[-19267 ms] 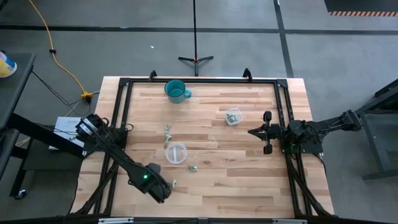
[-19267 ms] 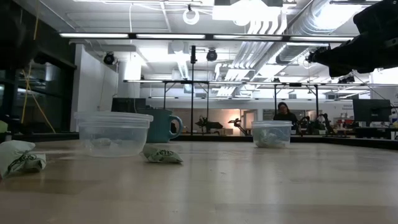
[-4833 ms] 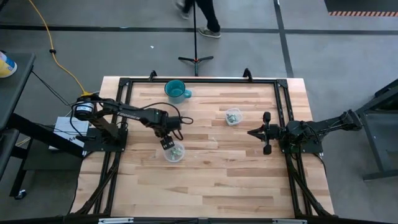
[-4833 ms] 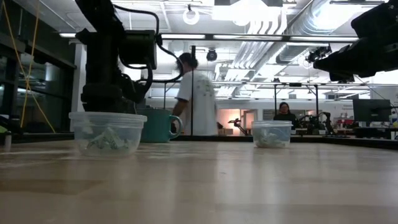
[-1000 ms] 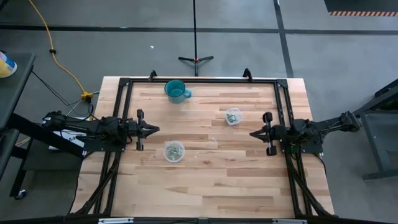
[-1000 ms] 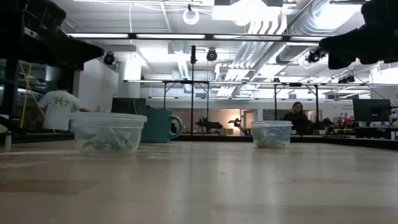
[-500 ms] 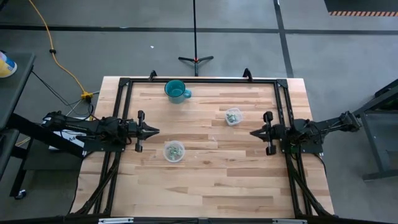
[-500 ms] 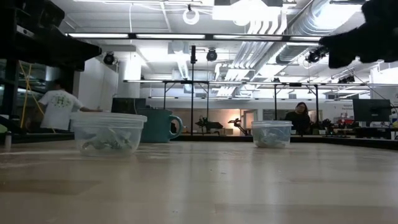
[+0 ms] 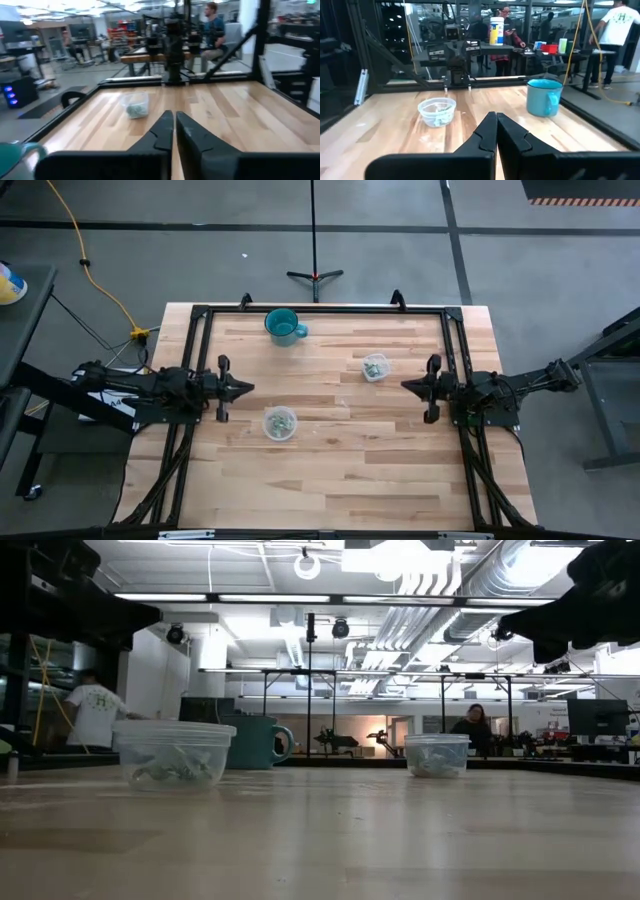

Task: Pick and place items into bin
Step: Return to Home Position

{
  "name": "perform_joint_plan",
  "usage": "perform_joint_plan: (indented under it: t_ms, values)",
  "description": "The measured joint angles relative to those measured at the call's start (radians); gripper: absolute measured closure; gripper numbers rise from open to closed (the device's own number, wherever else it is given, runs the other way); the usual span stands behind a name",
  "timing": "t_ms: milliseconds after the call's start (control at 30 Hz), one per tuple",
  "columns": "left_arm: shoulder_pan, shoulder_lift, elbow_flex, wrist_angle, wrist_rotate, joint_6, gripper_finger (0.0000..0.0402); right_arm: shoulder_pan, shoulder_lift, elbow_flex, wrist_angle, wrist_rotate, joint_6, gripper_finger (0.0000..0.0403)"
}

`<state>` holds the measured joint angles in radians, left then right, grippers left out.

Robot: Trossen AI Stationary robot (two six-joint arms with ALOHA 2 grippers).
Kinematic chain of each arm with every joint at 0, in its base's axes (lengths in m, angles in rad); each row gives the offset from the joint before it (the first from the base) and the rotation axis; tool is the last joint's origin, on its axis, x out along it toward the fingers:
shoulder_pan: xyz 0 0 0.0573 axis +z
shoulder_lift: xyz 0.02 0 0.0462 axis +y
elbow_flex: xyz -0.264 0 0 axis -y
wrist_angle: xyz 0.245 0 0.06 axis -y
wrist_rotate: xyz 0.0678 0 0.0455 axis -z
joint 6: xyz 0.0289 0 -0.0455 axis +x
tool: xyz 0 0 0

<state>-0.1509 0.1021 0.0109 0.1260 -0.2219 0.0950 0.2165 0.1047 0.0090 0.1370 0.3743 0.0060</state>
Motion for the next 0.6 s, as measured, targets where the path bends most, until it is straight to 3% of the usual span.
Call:
perform_joint_plan:
  t_ms: [100,200,400,600]
  values:
    - [0.0,-0.048,0.0,-0.034,-0.023,-0.003,0.034,0.0,0.0,0.0,-0.008,-0.019,0.029,0.0402]
    - [0.0,-0.096,0.0,-0.067,0.024,0.008,0.0359,0.0,0.0,0.0,-0.006,-0.025,0.038,0.0402]
    - [0.0,-0.078,-0.001,-0.08,0.049,0.036,0.0377,0.0,0.0,0.0,-0.012,-0.025,0.038,0.0402]
    - [0.0,-0.062,-0.001,-0.084,0.032,0.032,0.0298,0.0,0.0,0.0,-0.024,-0.025,0.038,0.0402]
